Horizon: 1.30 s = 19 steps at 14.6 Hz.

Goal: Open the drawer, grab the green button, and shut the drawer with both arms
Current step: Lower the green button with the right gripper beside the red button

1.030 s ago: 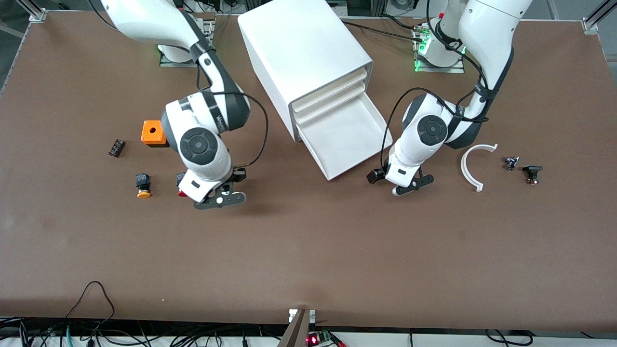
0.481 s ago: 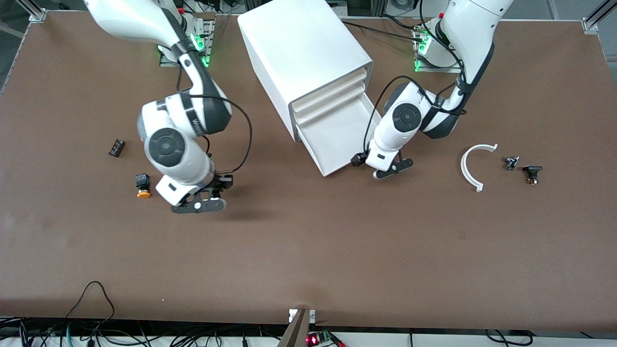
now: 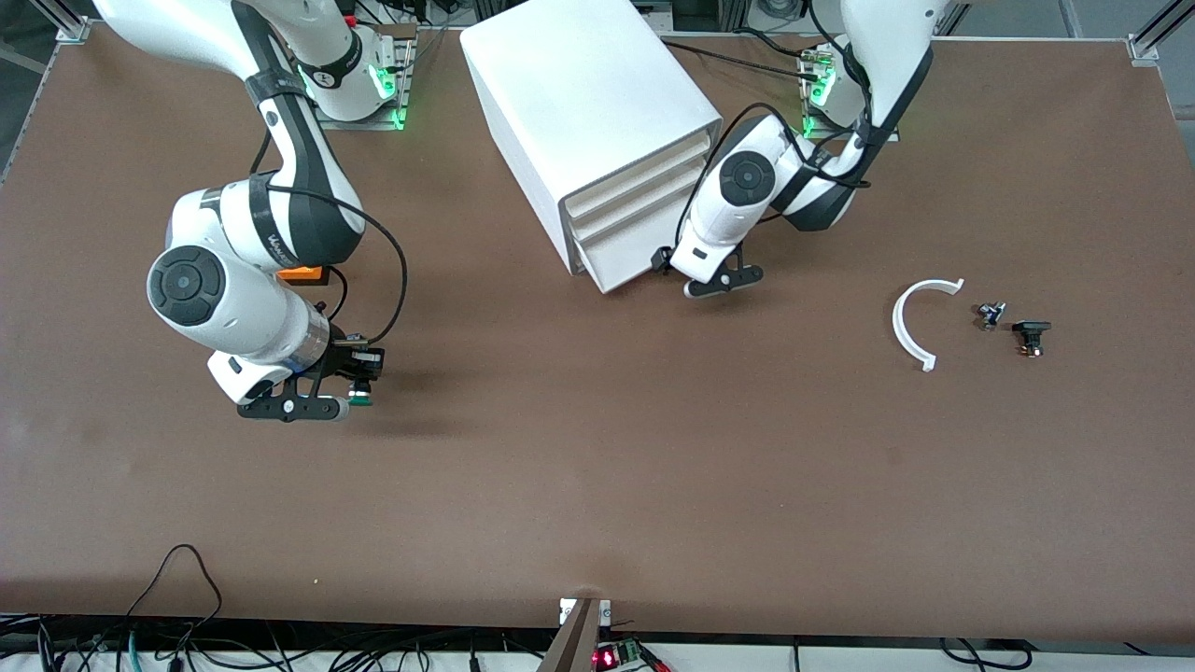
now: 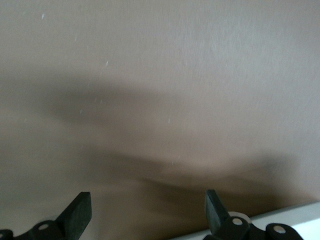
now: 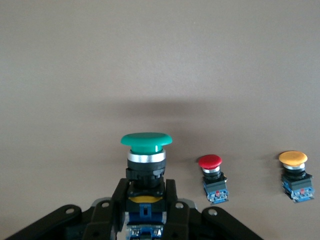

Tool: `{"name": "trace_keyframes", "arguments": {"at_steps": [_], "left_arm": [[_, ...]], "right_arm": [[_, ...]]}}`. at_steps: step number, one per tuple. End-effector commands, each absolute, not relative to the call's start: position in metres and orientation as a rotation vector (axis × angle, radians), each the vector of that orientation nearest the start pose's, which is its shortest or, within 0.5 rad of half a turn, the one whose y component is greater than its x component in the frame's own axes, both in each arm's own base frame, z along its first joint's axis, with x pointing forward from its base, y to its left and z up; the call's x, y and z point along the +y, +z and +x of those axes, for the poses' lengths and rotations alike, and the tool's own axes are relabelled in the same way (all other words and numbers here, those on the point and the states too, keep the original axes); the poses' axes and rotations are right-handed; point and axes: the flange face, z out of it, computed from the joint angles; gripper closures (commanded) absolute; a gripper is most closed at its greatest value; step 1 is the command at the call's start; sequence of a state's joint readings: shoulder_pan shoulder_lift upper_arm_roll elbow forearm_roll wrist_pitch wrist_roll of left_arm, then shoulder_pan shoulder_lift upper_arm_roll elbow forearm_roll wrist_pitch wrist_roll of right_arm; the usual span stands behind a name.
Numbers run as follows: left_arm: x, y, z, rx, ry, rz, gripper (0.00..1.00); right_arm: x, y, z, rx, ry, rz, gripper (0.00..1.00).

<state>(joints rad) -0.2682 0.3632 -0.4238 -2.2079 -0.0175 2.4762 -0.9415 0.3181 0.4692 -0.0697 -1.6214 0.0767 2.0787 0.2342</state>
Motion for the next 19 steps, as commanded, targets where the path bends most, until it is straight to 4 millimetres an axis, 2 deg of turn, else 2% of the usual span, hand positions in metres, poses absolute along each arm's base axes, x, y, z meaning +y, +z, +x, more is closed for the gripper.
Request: {"name": "trace_keyframes", "arguments": {"at_steps": [1, 3, 5, 7, 10, 11, 12, 13, 14, 15, 17, 19], "left_arm": [[-0.357, 0.235, 0.400, -0.379, 0.261, -3.132, 0.00], [-0.365, 0.237, 0.390, -0.340, 0.282, -3.124, 0.00], [-0.365, 0.237, 0.390, -0.337, 0.283, -3.124, 0.00], [-0.365, 0.240, 0.391, -0.337, 0.275, -3.126, 0.00], [-0.363, 0.255, 0.394, -0.342, 0.247, -3.128, 0.00], [-0.358, 0.265, 0.399, -0.358, 0.239, -3.117, 0.00], [-0.343, 0.278, 0.414, -0.413, 0.218, -3.112, 0.00], [-0.328, 0.290, 0.428, -0.471, 0.184, -3.116, 0.00], [-0.311, 0.299, 0.445, -0.538, 0.156, -3.120, 0.00], [-0.300, 0.309, 0.458, -0.589, 0.127, -3.126, 0.00], [-0.275, 0.338, 0.487, -0.696, 0.036, -3.141, 0.00], [-0.249, 0.377, 0.516, -0.801, -0.078, -3.154, 0.00]], "right_arm": [[0.178, 0.326, 0.625, -0.013, 0.021, -3.092, 0.80], [0.197, 0.308, 0.613, -0.068, 0.056, -3.088, 0.80], [0.204, 0.286, 0.605, -0.115, 0.068, -3.107, 0.80], [0.200, 0.263, 0.592, -0.151, 0.049, -3.127, 0.80], [0.198, 0.240, 0.582, -0.156, 0.025, -3.125, 0.79], [0.198, 0.234, 0.581, -0.151, 0.035, -3.127, 0.73], [0.198, 0.229, 0.581, -0.146, 0.039, -3.128, 0.66], [0.198, 0.229, 0.582, -0.127, 0.035, -3.127, 0.48], [0.197, 0.233, 0.583, -0.094, 0.035, -3.124, 0.10], [0.199, 0.239, 0.586, -0.068, 0.020, -3.120, 0.00], [0.203, 0.253, 0.591, 0.005, 0.013, -3.117, 0.00], [0.205, 0.267, 0.598, 0.018, 0.007, -3.114, 0.00]]}}
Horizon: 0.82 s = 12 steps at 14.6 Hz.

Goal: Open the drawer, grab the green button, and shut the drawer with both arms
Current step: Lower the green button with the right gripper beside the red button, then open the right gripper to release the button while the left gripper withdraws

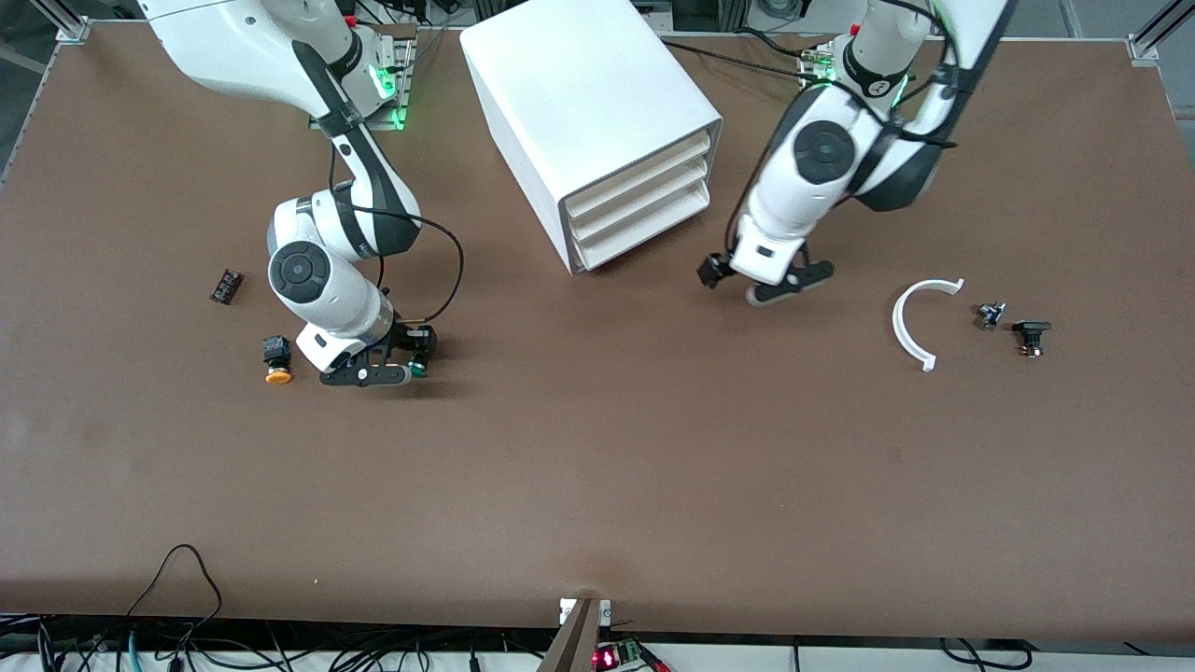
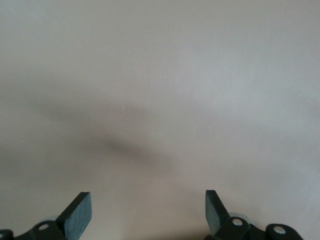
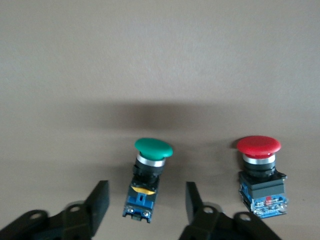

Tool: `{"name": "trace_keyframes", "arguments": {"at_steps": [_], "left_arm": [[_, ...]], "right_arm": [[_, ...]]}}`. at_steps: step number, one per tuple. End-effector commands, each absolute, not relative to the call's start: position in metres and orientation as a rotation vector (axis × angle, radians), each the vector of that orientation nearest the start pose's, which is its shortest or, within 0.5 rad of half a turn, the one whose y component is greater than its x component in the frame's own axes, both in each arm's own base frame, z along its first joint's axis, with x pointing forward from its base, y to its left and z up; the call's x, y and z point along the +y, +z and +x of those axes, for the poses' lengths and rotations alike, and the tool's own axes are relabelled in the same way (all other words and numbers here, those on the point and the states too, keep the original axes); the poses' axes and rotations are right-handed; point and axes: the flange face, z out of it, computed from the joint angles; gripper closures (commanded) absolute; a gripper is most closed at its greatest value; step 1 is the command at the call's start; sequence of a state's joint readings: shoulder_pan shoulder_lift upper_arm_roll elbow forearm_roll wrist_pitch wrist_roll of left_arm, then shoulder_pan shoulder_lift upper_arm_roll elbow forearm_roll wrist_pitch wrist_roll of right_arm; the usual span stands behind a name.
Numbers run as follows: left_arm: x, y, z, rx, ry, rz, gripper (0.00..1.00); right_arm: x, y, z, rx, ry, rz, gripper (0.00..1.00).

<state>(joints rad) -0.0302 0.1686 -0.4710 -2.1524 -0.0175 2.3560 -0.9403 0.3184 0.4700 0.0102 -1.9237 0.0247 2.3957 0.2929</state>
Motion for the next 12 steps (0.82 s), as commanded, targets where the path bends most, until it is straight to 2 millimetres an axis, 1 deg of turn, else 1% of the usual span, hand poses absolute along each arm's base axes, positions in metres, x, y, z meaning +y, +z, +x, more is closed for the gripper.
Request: {"name": "trace_keyframes", "arguments": {"at_steps": [1, 3, 4, 5, 6, 7, 8, 9, 10, 11, 12], "left_arm": [[-0.237, 0.397, 0.526, -0.843, -0.127, -3.151, 0.00], [-0.213, 0.442, 0.546, -0.919, -0.176, -3.127, 0.00], [-0.201, 0.464, 0.554, -0.912, -0.176, -3.121, 0.00], [-0.192, 0.487, 0.561, -0.814, -0.174, -3.133, 0.00], [-0.175, 0.506, 0.567, -0.695, -0.174, -3.144, 0.00], [-0.156, 0.526, 0.571, -0.601, -0.174, -3.147, 0.00], [-0.132, 0.542, 0.572, -0.529, -0.169, -3.146, 0.00], [-0.115, 0.557, 0.572, -0.446, -0.162, -3.149, 0.00], [-0.094, 0.572, 0.573, -0.377, -0.144, -3.147, 0.00], [-0.075, 0.583, 0.574, -0.323, -0.134, -3.148, 0.00], [-0.064, 0.590, 0.574, -0.277, -0.120, -3.149, 0.00]], "right_arm": [[0.206, 0.278, 0.600, 0.022, -0.004, -3.110, 0.00], [0.207, 0.305, 0.609, 0.087, -0.019, -3.102, 0.00], [0.209, 0.321, 0.616, 0.154, -0.011, -3.100, 0.00], [0.211, 0.341, 0.624, 0.212, 0.001, -3.100, 0.00], [0.213, 0.360, 0.630, 0.251, 0.015, -3.100, 0.00], [0.215, 0.380, 0.635, 0.264, 0.031, -3.103, 0.00], [0.214, 0.401, 0.637, 0.267, 0.055, -3.109, 0.00], [0.206, 0.421, 0.640, 0.281, 0.083, -3.123, 0.00], [0.193, 0.442, 0.645, 0.307, 0.114, -3.129, 0.00], [0.184, 0.457, 0.648, 0.323, 0.122, -3.127, 0.00], [0.180, 0.471, 0.650, 0.331, 0.105, -3.128, 0.00]]}}
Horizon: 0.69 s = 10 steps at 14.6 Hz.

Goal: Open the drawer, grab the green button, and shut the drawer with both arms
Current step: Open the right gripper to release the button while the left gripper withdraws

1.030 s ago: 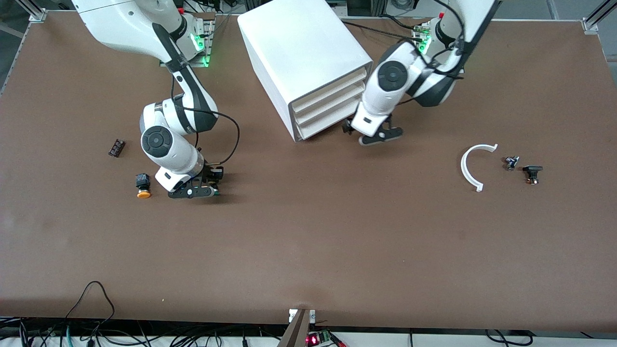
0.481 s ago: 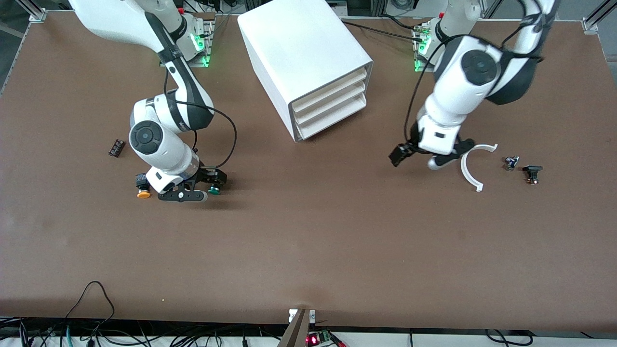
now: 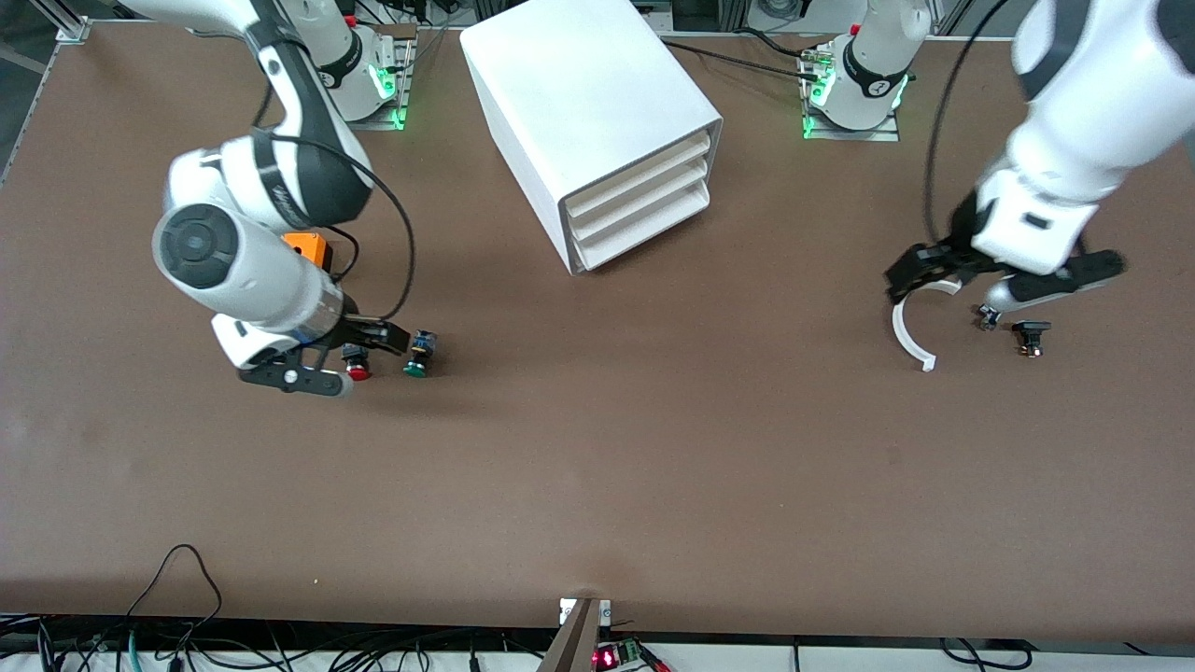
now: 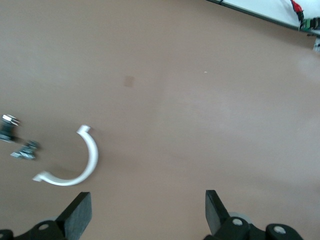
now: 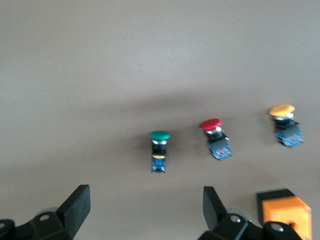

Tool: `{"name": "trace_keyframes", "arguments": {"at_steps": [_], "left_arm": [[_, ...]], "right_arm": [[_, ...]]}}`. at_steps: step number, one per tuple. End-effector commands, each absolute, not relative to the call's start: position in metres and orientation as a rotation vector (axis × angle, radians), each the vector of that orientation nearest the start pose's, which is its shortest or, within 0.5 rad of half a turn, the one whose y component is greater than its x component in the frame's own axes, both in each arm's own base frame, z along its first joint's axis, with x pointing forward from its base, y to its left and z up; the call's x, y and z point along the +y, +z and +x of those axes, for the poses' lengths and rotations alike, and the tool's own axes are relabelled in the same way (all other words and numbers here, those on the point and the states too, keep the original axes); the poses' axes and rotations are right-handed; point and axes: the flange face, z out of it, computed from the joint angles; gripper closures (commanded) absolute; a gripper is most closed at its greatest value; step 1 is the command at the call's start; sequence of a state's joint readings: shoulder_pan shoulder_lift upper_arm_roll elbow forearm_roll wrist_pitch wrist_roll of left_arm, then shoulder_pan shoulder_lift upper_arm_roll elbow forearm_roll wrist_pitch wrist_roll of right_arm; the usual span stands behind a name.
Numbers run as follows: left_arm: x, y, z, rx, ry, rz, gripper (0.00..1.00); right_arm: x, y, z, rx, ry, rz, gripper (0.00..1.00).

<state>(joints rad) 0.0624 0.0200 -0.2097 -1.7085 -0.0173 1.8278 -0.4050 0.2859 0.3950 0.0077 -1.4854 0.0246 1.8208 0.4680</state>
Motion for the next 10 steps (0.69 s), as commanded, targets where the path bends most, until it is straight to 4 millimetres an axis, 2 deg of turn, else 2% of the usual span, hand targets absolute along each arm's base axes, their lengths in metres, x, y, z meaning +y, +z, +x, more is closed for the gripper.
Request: {"name": "trace_keyframes", "arguments": {"at_steps": [1, 3, 5, 7, 8, 9, 10], "left_arm": [[-0.052, 0.600, 0.572, -0.260, -0.106, -3.157, 0.00], [-0.033, 0.610, 0.566, -0.267, -0.089, -3.158, 0.00], [-0.013, 0.609, 0.561, -0.292, -0.054, -3.172, 0.00], [-0.013, 0.612, 0.559, -0.271, -0.053, -3.180, 0.00], [-0.014, 0.612, 0.559, -0.268, -0.039, -3.180, 0.00], [-0.016, 0.614, 0.558, -0.257, -0.009, -3.183, 0.00], [-0.016, 0.616, 0.558, -0.251, -0.011, -3.191, 0.00]], "right_arm": [[0.174, 0.483, 0.651, 0.343, 0.079, -3.128, 0.00], [0.141, 0.510, 0.654, 0.402, 0.005, -3.131, 0.00], [0.105, 0.530, 0.651, 0.444, -0.028, -3.184, 0.00], [0.094, 0.552, 0.642, 0.380, -0.040, -3.211, 0.00], [0.077, 0.560, 0.641, 0.407, -0.055, -3.211, 0.00], [0.055, 0.559, 0.639, 0.442, -0.020, -3.212, 0.00], [0.040, 0.559, 0.637, 0.403, 0.015, -3.222, 0.00]]}}
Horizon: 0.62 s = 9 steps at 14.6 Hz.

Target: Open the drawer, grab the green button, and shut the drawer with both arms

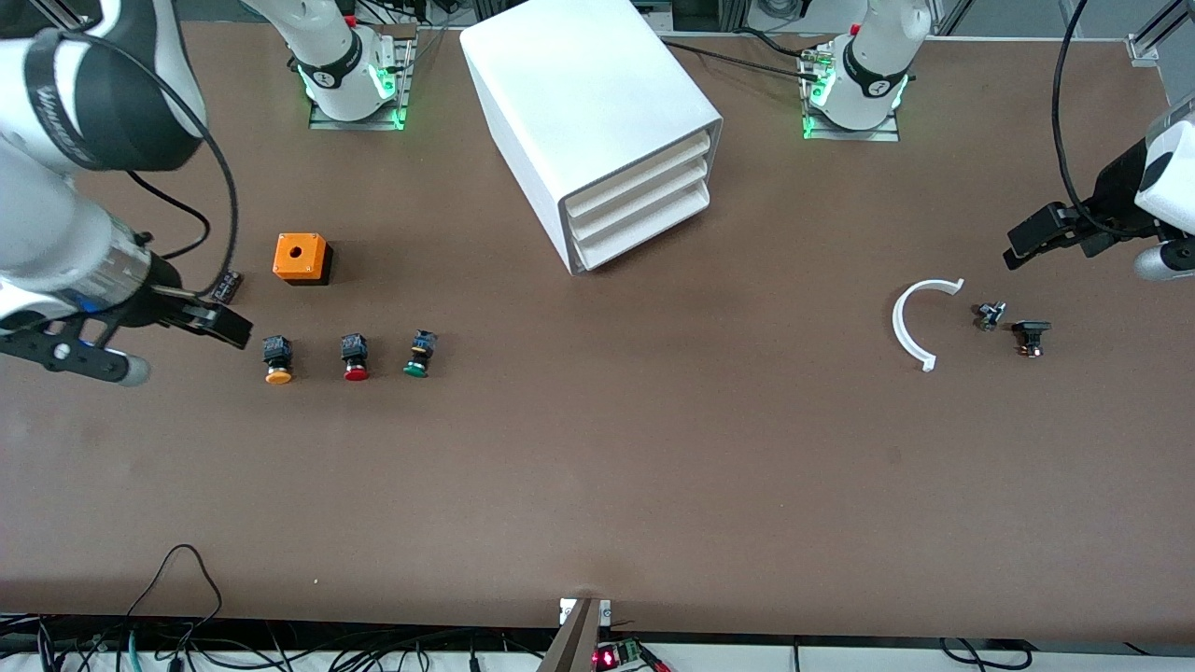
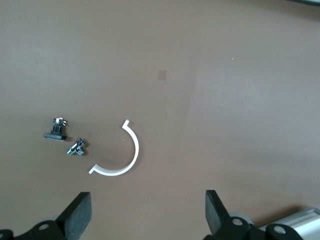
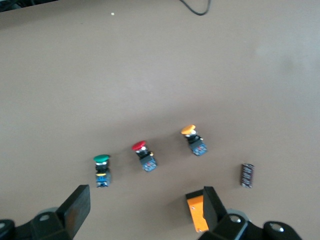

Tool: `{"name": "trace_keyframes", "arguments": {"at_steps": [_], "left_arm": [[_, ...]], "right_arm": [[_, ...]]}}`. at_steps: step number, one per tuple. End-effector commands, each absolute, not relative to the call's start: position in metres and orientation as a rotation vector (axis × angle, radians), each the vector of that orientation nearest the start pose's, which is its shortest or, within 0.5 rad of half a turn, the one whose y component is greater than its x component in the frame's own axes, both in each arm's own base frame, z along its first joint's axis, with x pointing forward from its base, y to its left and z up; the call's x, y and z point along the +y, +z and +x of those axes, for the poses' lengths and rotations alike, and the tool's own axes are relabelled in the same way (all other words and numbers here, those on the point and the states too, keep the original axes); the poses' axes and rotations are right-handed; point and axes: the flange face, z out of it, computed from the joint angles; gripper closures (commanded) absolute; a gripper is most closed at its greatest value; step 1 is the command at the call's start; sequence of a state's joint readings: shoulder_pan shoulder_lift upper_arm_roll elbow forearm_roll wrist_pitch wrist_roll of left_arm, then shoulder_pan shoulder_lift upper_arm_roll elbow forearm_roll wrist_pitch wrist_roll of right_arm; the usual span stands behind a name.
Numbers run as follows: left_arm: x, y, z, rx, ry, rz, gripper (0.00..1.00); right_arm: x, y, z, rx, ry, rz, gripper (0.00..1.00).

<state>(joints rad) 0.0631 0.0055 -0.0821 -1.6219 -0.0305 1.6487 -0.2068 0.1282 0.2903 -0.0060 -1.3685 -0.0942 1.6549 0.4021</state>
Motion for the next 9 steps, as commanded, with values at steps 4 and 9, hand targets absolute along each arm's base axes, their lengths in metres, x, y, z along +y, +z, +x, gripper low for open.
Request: {"name": "trace_keyframes", "arguments": {"at_steps": [4, 9], "left_arm": [[-0.020, 0.617, 0.558, -0.226, -0.013, -3.192, 0.00], [-0.026, 0.619, 0.558, -0.208, -0.019, -3.187, 0.00]], "right_arm": [[-0.017, 0.568, 0.617, 0.345, 0.051, -3.230, 0.00], [-0.044, 0.569, 0.595, 0.252, 0.086, -3.179, 0.00]]}}
